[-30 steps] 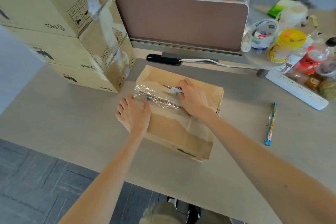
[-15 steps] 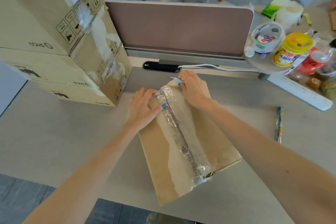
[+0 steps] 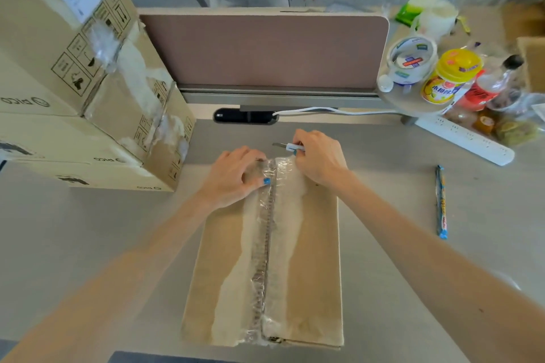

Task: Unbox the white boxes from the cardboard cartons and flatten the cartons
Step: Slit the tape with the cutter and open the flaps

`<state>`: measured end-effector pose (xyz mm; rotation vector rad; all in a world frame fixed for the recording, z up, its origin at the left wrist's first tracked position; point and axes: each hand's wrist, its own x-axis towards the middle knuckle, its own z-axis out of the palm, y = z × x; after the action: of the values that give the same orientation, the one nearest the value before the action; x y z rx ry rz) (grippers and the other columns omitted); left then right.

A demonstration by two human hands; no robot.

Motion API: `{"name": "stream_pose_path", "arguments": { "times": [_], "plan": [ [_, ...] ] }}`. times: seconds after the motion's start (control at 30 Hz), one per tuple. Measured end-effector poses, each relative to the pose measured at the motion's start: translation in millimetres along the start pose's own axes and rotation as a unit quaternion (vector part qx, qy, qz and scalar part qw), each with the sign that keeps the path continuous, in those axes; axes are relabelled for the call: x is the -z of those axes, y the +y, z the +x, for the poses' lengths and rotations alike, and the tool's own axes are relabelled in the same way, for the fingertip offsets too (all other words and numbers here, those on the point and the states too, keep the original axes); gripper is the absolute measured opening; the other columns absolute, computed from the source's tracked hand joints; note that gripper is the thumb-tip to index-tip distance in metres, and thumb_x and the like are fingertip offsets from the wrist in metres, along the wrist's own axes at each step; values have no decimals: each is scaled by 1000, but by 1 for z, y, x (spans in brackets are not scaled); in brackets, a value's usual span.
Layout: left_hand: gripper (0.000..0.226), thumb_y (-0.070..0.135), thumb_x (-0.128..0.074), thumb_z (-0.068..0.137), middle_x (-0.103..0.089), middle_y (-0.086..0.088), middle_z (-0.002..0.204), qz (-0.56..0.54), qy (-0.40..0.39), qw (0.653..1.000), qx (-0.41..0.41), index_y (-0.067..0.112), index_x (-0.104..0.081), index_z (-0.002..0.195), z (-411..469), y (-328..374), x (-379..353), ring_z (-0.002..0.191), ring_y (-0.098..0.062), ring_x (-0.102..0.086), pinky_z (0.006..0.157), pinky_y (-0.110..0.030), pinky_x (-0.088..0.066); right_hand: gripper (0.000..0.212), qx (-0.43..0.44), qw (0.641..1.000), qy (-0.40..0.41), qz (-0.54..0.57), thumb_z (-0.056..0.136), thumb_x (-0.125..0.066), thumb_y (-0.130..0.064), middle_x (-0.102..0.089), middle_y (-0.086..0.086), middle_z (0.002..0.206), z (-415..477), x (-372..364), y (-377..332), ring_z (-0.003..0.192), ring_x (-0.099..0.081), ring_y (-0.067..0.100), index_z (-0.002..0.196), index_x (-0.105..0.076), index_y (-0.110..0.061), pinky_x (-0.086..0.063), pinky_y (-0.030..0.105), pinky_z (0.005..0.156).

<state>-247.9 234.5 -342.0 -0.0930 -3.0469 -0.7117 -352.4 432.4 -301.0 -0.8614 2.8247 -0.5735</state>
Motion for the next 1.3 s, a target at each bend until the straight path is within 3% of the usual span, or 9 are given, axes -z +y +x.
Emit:
{"name": "stream_pose_path", "arguments": {
  "times": [0.27, 0.37, 0.47, 0.63, 0.77, 0.97, 1.13, 1.3],
  "plan": [
    [30, 42, -69, 86, -59, 17, 110, -23, 0, 1000, -2, 32, -56, 111, 6, 3, 1, 101, -4, -54, 96, -36, -39, 14, -4, 998, -58, -29, 90, -52, -22, -65, 2, 96, -2, 9, 7, 84, -58, 23, 102, -59, -22, -45, 32, 70],
    [31, 37, -71, 85, -60, 20, 109, -73, -13, 997, 29, 33, -54, 111, 6, 5, 5, 101, 0, -54, 97, -30, -34, 19, 28, 995, -60, -75, 97, -45, -21, -64, 2, 106, 2, 13, 10, 96, -58, 26, 110, -58, -22, -41, 34, 74],
    [19, 33, -69, 87, -59, 22, 100, -59, 24, 997, 40, 32, -58, 103, 5, -1, 8, 96, 4, -53, 99, -31, -34, 25, 66, 990, -68, -104, 99, -41, -16, -64, 2, 112, 7, 15, 11, 105, -55, 25, 117, -56, -22, -36, 34, 86],
    [6, 28, -67, 90, -63, 20, 94, -74, 53, 993, 73, 29, -62, 93, 1, 4, 12, 95, -1, -56, 99, -33, -32, 23, 101, 986, -90, -94, 96, -40, -15, -65, -2, 108, 15, 11, 7, 102, -52, 22, 111, -55, -25, -30, 34, 93],
    [11, 25, -70, 83, -62, 16, 93, -144, 43, 979, 138, 28, -61, 89, 5, 10, 9, 95, -4, -56, 99, -47, -42, 25, 121, 980, -105, -115, 96, -38, -19, -66, -1, 112, 19, 8, 4, 106, -51, 21, 113, -56, -25, -31, 35, 97],
    [16, 18, -70, 87, -61, 13, 94, -194, 18, 966, 172, 28, -59, 86, 9, 14, 12, 95, -8, -57, 96, -47, -45, 25, 204, 957, -87, -187, 96, -41, -22, -64, -6, 111, 24, 12, -2, 108, -49, 17, 115, -57, -29, -28, 32, 94],
    [18, 18, -72, 87, -53, 12, 97, -229, 61, 956, 171, 28, -60, 81, 4, 15, 6, 95, -8, -59, 92, -43, -48, 20, 287, 932, -46, -218, 94, -44, -19, -65, -7, 102, 25, 16, -4, 97, -48, 18, 106, -59, -26, -29, 32, 86],
    [12, 19, -72, 88, -51, 15, 96, -259, 70, 948, 171, 25, -63, 82, 2, 11, 4, 96, -9, -60, 90, -41, -49, 17, 316, 919, -63, -226, 92, -47, -21, -65, -8, 95, 30, 20, -1, 92, -49, 18, 100, -61, -25, -29, 31, 84]
  ]
}}
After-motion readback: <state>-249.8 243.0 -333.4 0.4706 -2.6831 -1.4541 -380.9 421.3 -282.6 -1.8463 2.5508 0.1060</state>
